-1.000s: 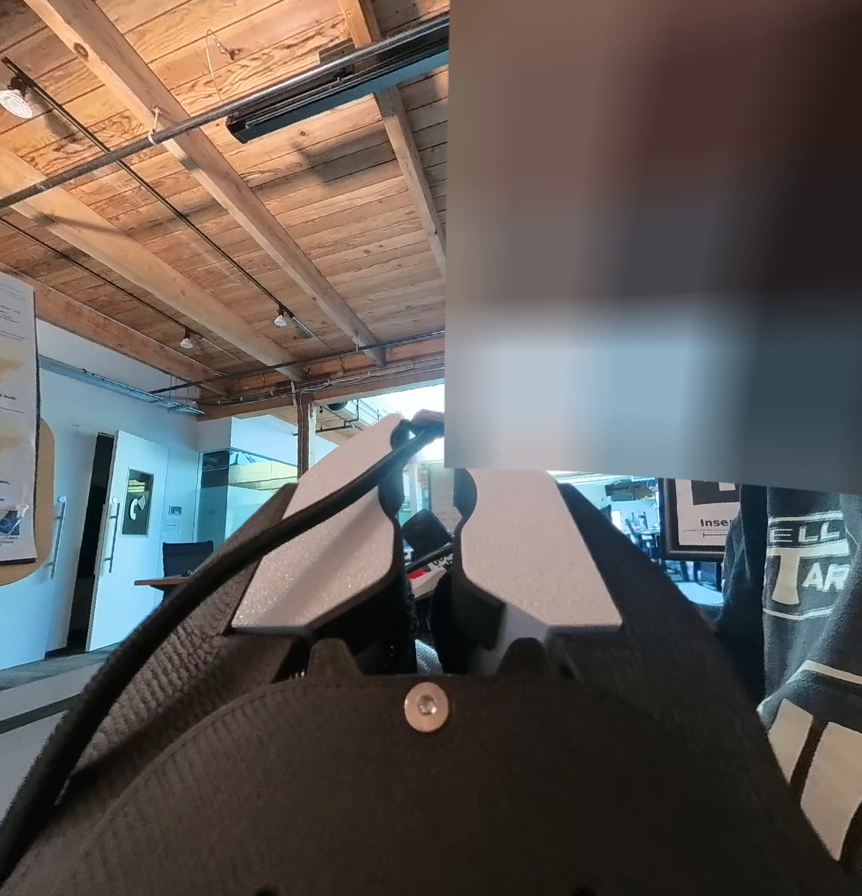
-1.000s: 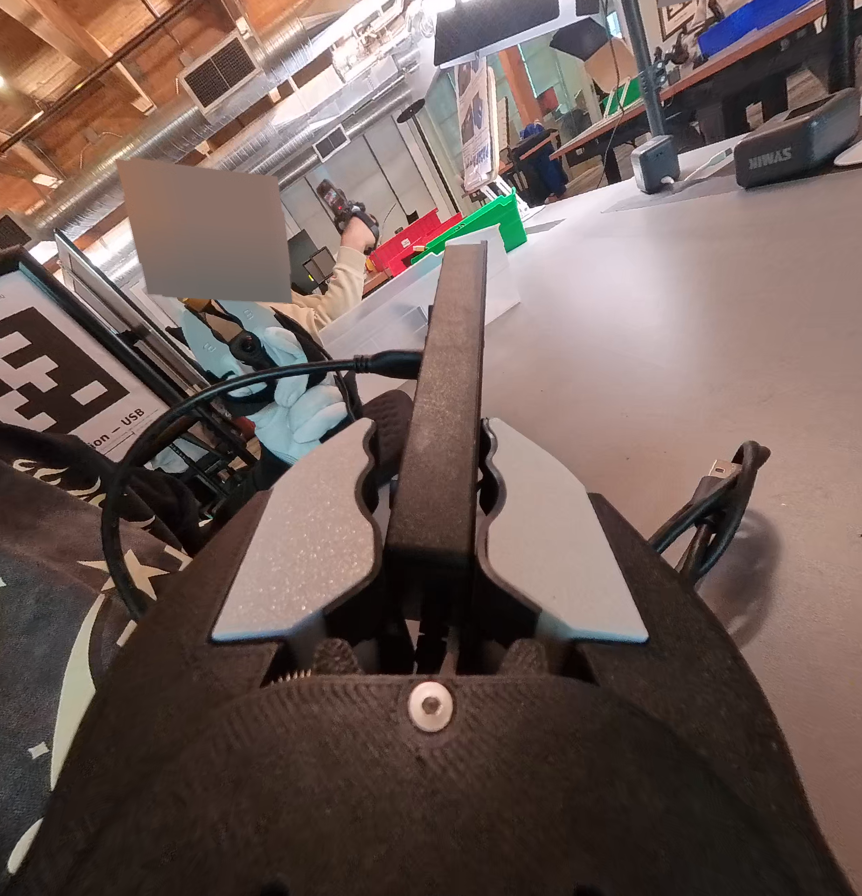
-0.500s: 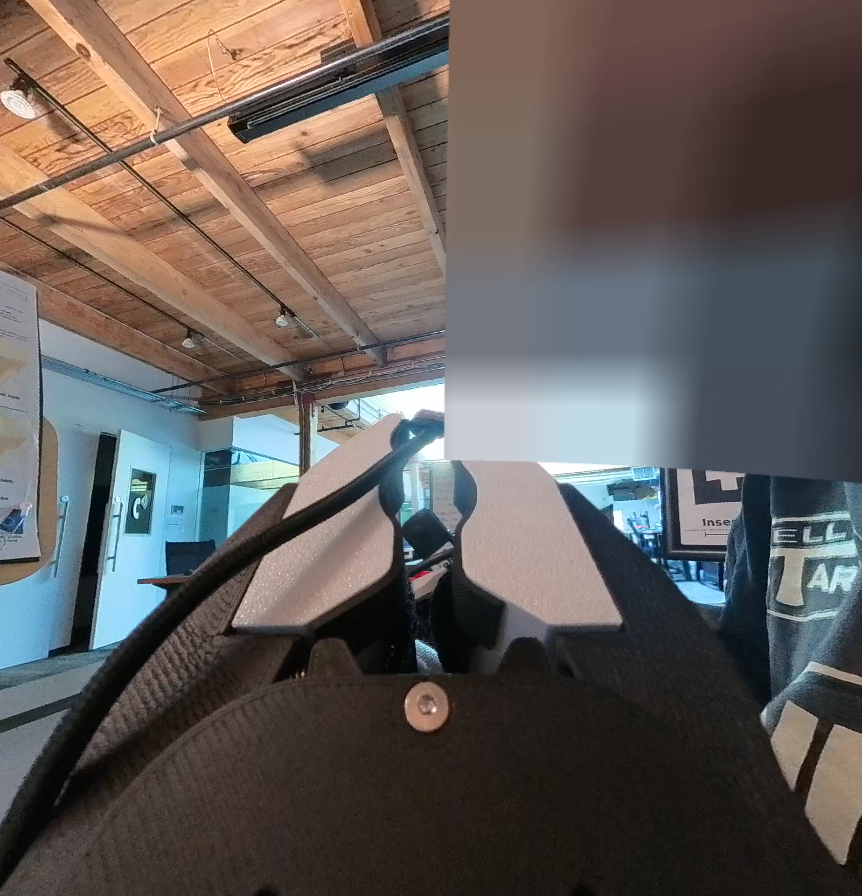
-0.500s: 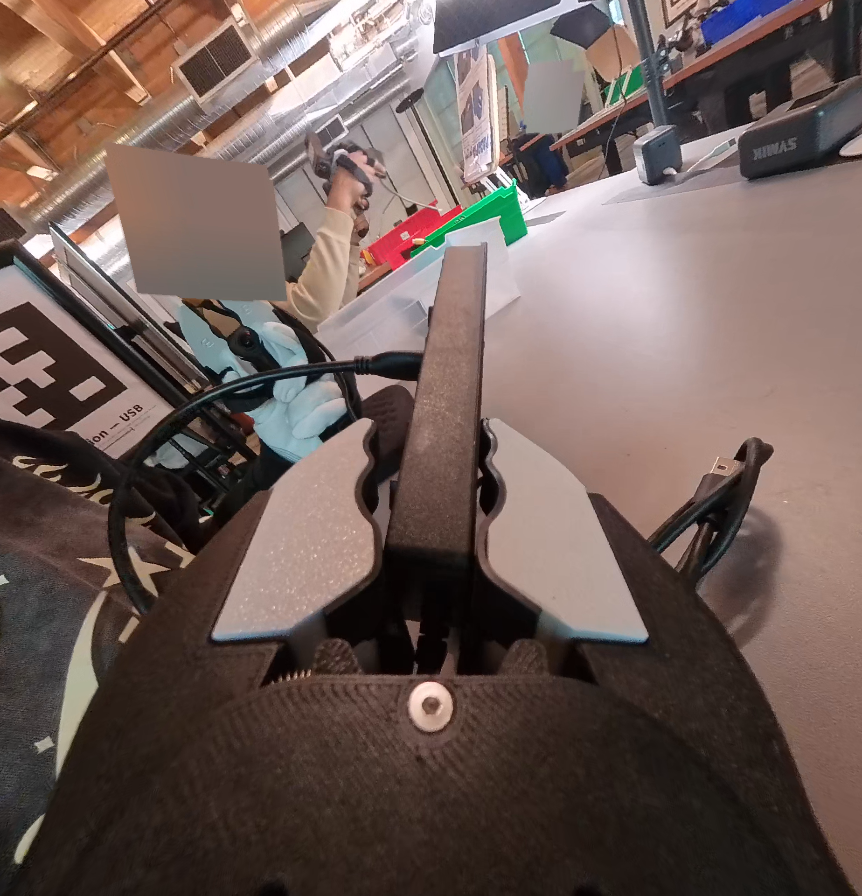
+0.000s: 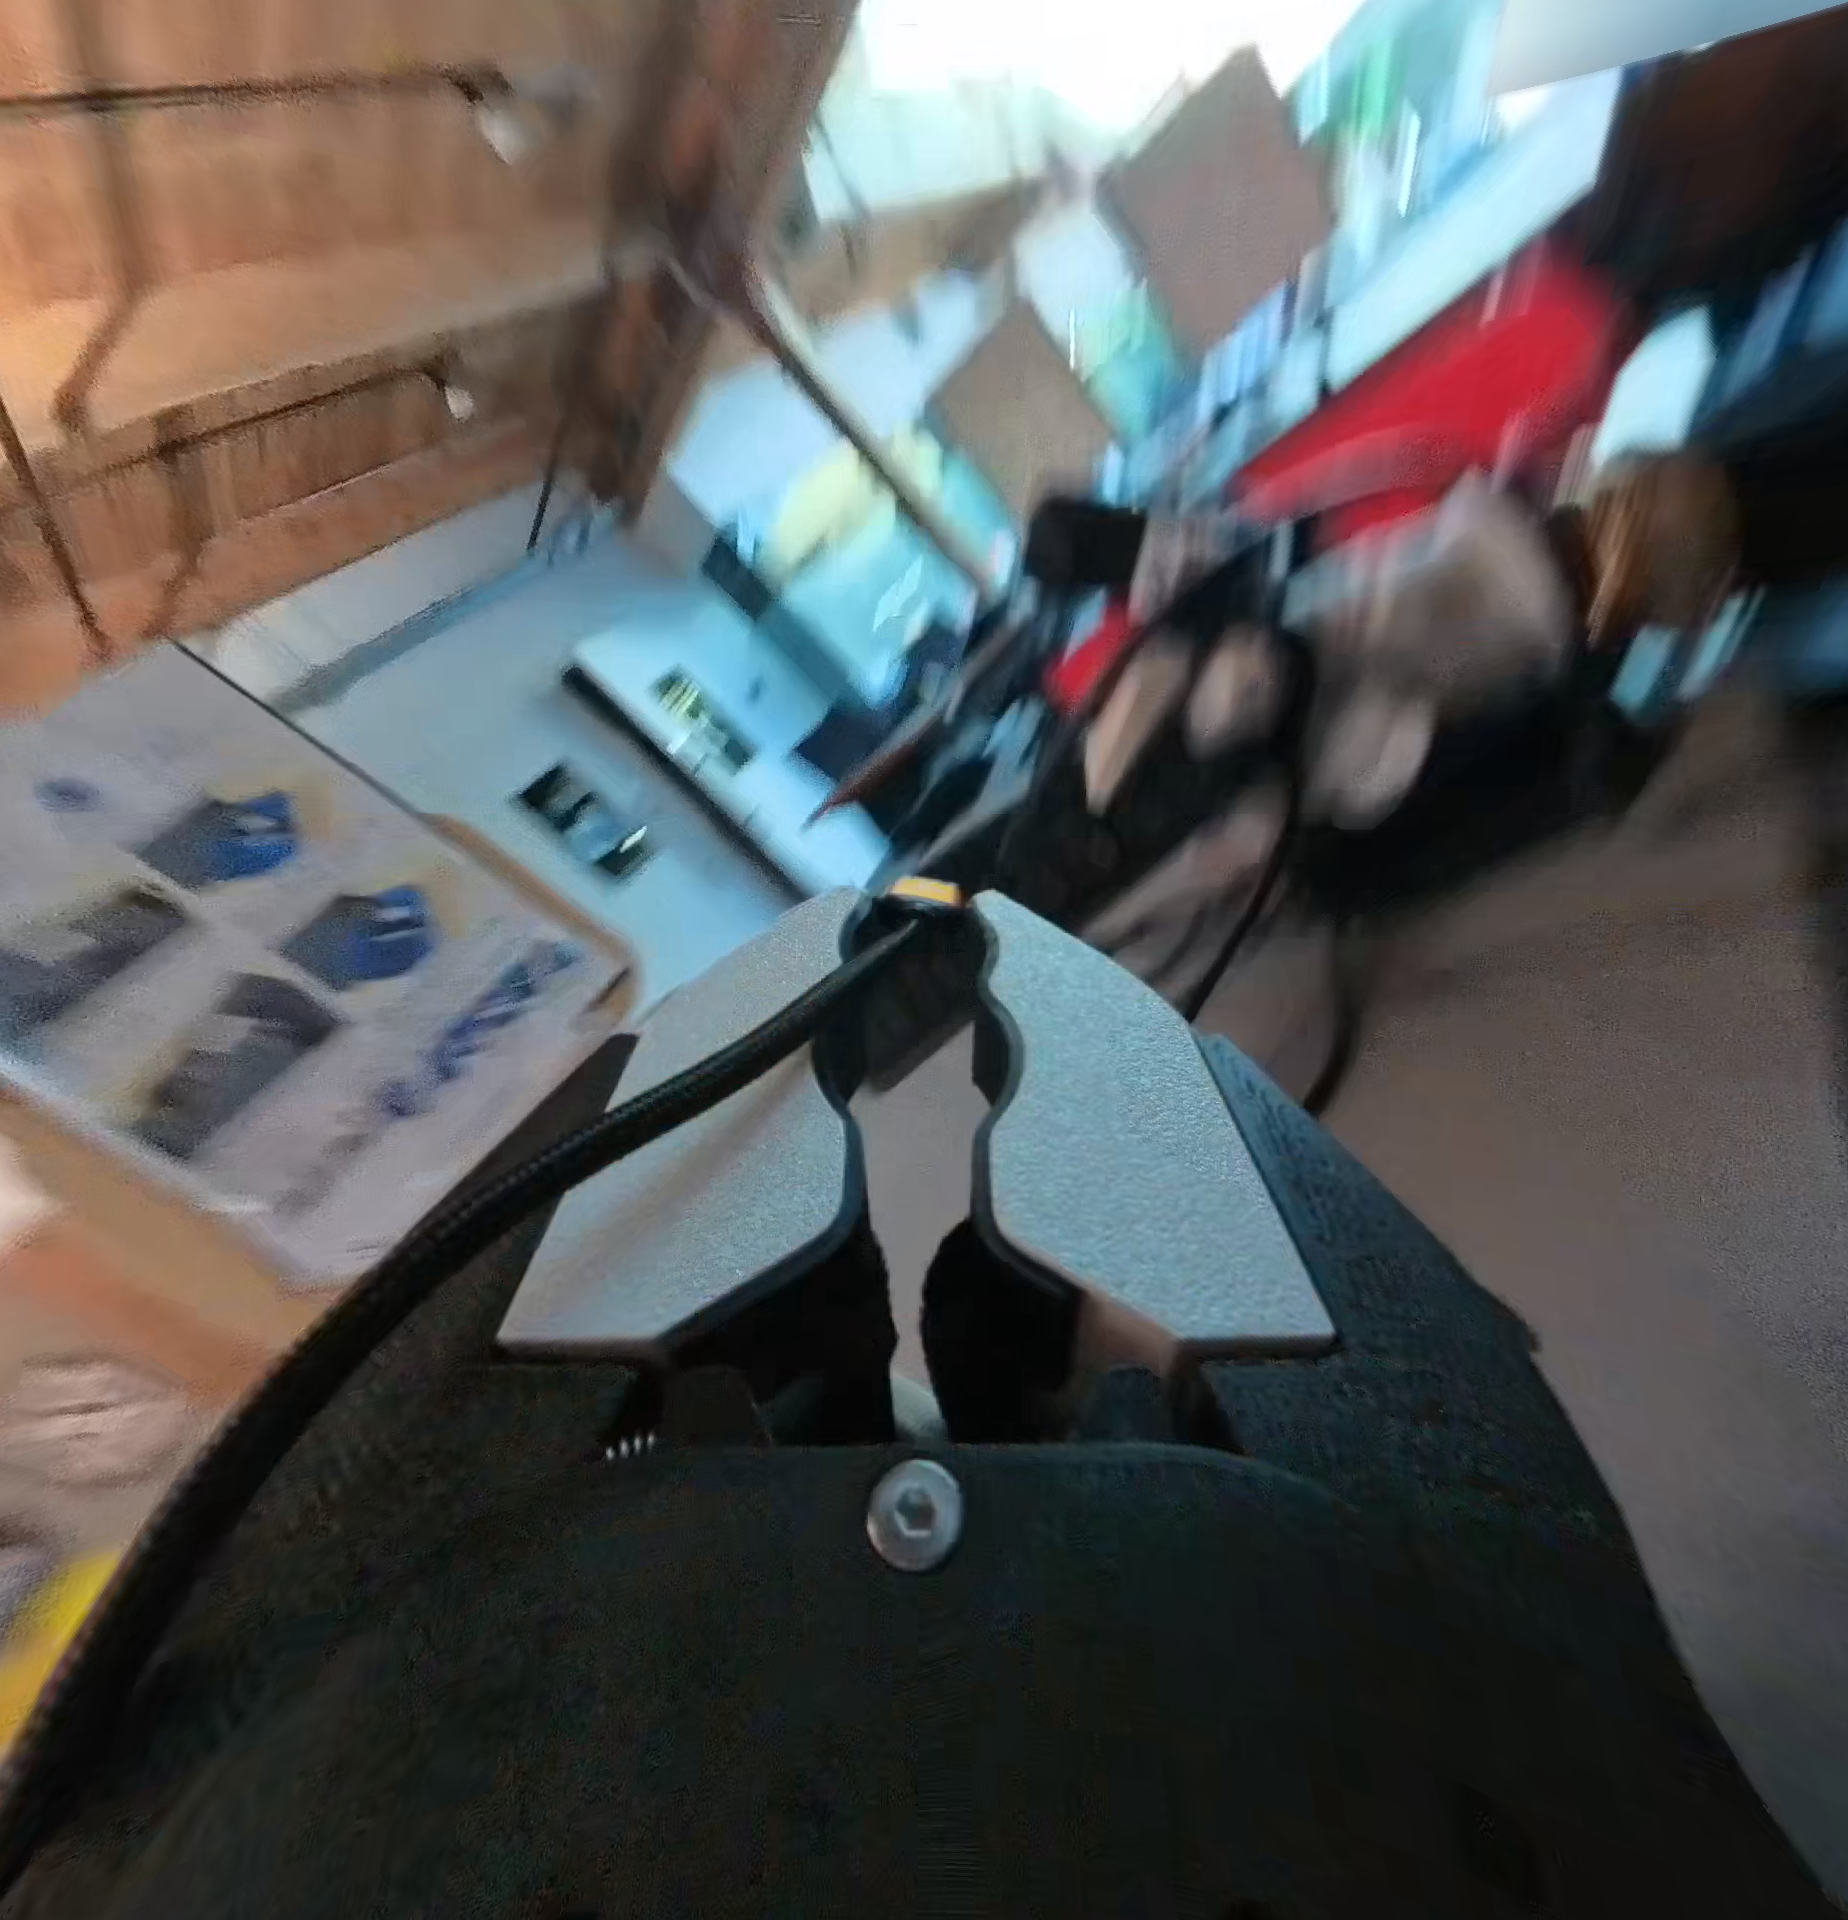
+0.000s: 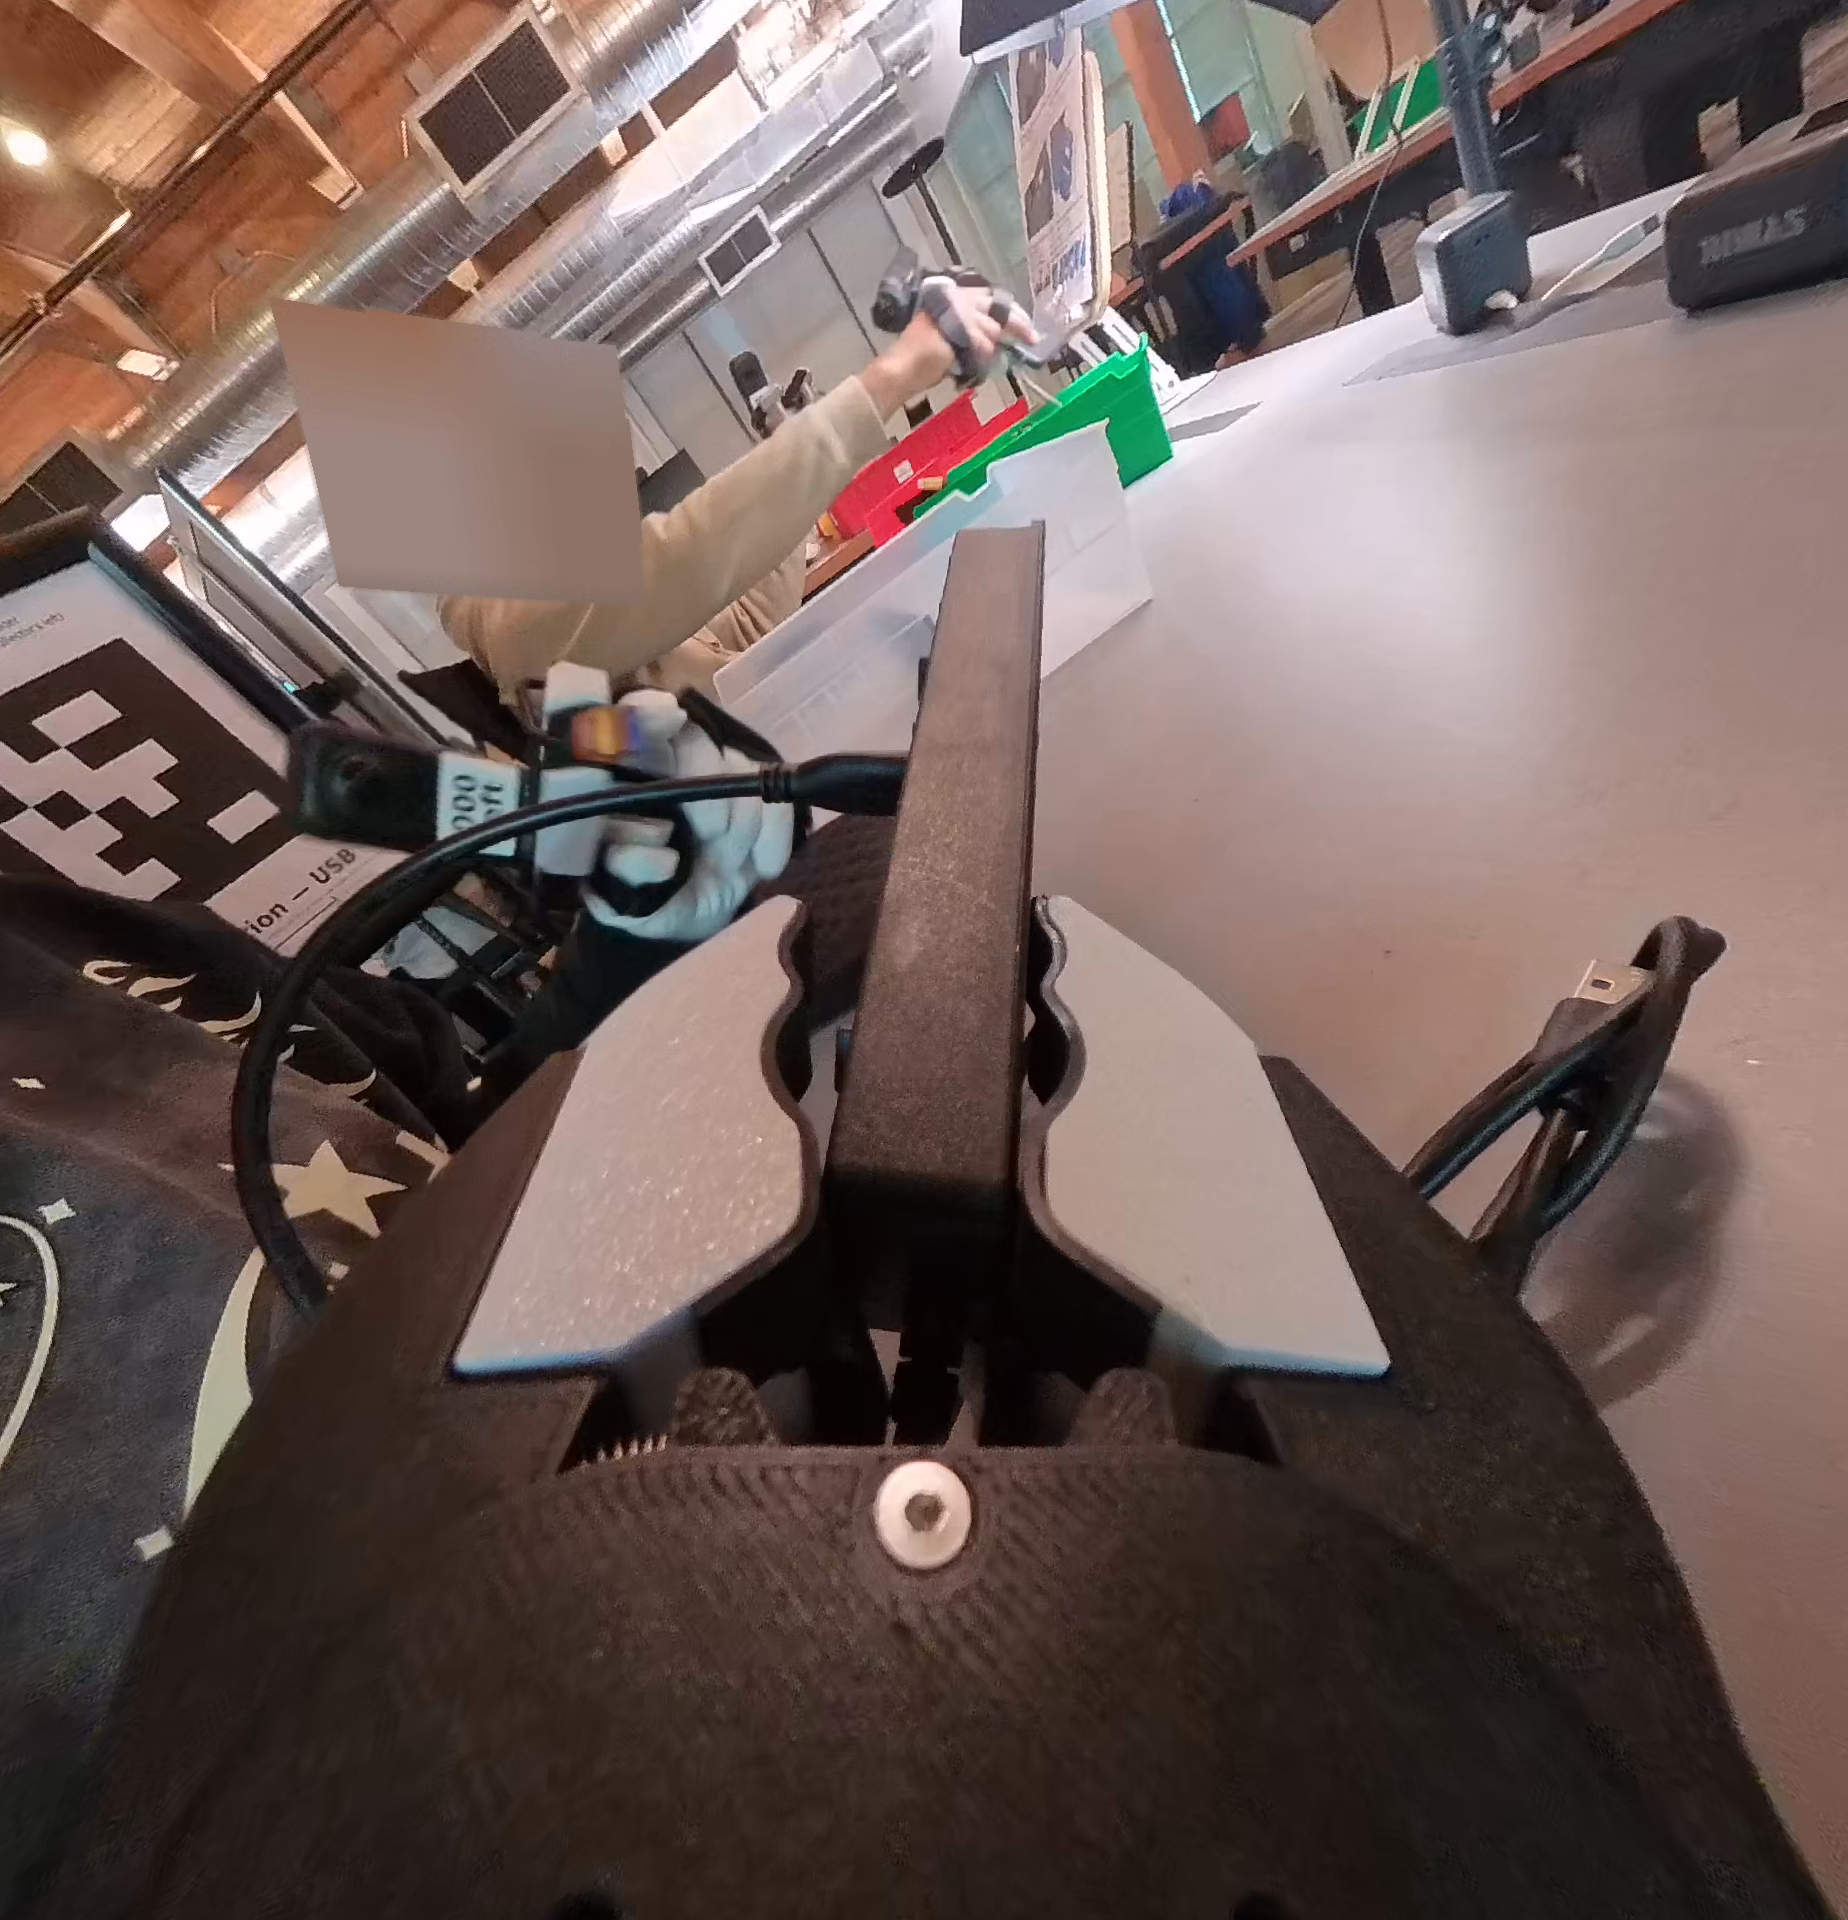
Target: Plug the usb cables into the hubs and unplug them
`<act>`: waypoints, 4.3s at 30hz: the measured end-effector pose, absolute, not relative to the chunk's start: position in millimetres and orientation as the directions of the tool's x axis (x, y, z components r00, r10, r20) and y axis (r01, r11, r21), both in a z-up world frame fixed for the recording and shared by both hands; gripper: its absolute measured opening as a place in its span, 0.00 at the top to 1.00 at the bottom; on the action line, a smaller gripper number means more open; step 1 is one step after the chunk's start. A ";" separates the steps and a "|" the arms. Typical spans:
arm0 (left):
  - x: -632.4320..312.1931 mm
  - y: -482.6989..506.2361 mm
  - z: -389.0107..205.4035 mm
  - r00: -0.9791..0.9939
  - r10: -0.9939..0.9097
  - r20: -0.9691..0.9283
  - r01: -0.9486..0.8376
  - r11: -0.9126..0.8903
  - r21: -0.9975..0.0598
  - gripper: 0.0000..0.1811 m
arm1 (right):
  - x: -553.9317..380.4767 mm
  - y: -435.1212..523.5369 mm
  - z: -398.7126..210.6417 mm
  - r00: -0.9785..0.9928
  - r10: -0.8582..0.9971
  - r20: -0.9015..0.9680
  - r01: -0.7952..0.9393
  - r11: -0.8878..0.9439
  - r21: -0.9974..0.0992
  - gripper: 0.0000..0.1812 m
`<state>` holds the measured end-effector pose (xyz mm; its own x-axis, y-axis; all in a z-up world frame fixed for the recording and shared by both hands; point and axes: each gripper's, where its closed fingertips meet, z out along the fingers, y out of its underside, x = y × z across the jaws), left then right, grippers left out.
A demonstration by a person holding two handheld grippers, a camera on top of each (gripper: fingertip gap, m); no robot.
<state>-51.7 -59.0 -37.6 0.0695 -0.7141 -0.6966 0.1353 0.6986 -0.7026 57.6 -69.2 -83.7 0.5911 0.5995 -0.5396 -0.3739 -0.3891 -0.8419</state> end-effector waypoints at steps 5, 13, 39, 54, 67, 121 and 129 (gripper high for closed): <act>-32.5 -40.4 -66.9 0.025 -0.157 -0.987 -0.198 0.967 -0.158 0.92 | 48.7 -71.4 -87.9 0.608 0.617 -0.500 -0.305 -0.400 -0.864 0.78; -8.8 -36.9 -88.3 -0.069 -0.061 -0.996 -0.228 0.973 -0.044 0.92 | 42.2 -72.0 -89.5 0.662 0.625 -0.413 -0.222 -0.363 -0.905 0.78; -11.8 -25.0 -97.1 -0.028 -0.190 -0.981 -0.268 0.947 -0.176 0.92 | 24.9 -70.9 -93.5 0.775 0.627 -0.079 0.075 -0.215 -0.974 0.78; -28.2 -43.2 -79.3 -0.074 -0.658 -0.749 0.007 0.751 -0.660 0.84 | 141.2 -135.3 60.1 0.936 0.284 -0.206 -0.298 0.332 -0.895 0.79; -25.3 -31.1 -89.6 -0.050 -0.604 -0.795 -0.094 0.796 -0.599 0.86 | 321.8 -294.5 83.9 0.711 -0.703 -0.023 0.299 0.331 -0.895 0.79; -26.2 -24.7 -85.1 -0.010 -0.617 -0.787 -0.107 0.783 -0.613 0.87 | 368.8 -280.8 -30.8 0.626 -0.674 0.392 -0.033 -0.526 -0.850 0.97; -26.4 -24.2 -84.5 -0.007 -0.624 -0.782 -0.105 0.778 -0.620 0.87 | 329.3 -260.7 -100.0 0.884 -0.449 0.131 -0.250 -0.690 -0.679 0.84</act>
